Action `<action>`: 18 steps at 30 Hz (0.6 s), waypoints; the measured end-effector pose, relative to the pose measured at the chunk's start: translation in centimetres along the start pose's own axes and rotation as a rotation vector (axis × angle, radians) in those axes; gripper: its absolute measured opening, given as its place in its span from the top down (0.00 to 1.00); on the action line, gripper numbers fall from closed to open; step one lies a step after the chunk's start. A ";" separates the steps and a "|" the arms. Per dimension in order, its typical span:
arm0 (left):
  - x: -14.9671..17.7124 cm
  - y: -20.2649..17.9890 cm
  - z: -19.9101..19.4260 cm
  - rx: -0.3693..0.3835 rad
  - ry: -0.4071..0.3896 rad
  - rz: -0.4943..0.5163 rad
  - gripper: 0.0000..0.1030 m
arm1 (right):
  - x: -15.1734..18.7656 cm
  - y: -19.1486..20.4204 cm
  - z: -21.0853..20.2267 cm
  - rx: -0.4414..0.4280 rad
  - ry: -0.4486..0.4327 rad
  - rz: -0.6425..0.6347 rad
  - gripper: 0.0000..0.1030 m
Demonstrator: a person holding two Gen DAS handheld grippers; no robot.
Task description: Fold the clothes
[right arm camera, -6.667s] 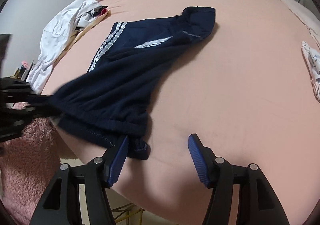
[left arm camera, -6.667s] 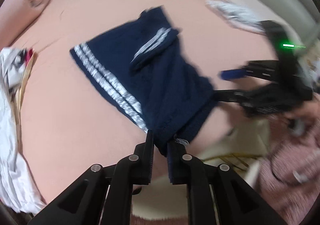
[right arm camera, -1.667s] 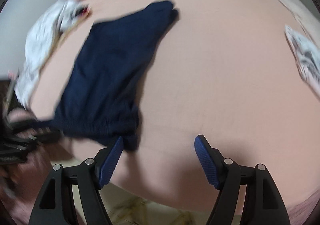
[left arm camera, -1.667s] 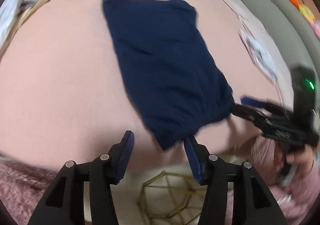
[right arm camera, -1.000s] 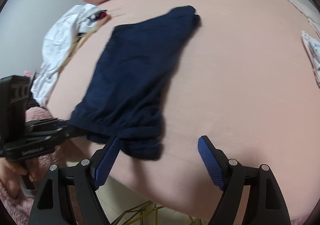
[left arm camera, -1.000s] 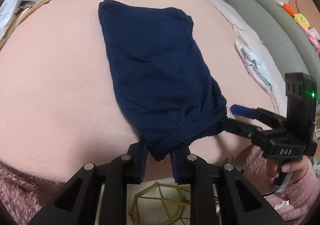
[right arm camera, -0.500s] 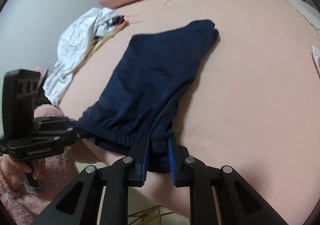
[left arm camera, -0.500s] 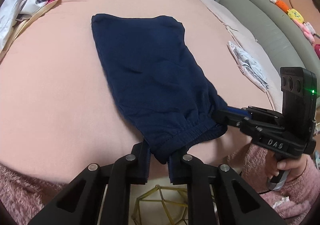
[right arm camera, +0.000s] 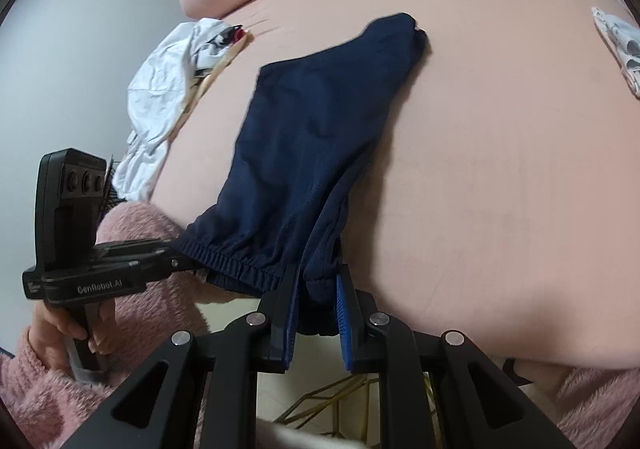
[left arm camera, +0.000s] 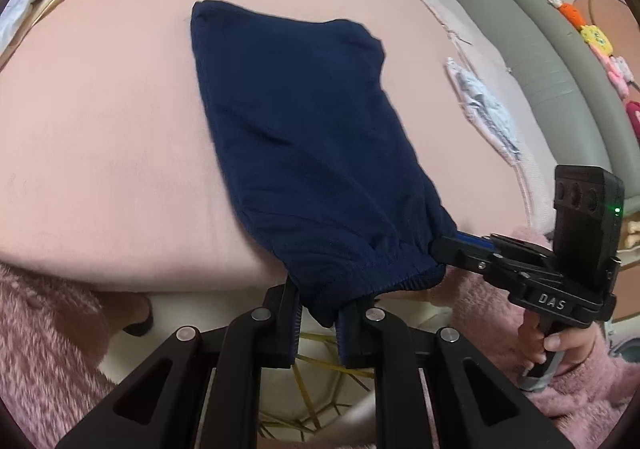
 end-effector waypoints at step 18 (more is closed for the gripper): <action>-8.3 2.9 -1.2 0.159 -0.009 -0.165 0.88 | -8.3 -0.4 -0.4 -0.106 -0.052 0.090 0.85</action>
Point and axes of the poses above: each gripper's, at about its wrist camera, not at the fingertips, and z roughly the way its jaws point, y to its left, x to its underside, the point moved 1 cm from there along z, roughly the way its jaws point, and after that the axes turned 5 degrees about x, right-handed, at the moved point
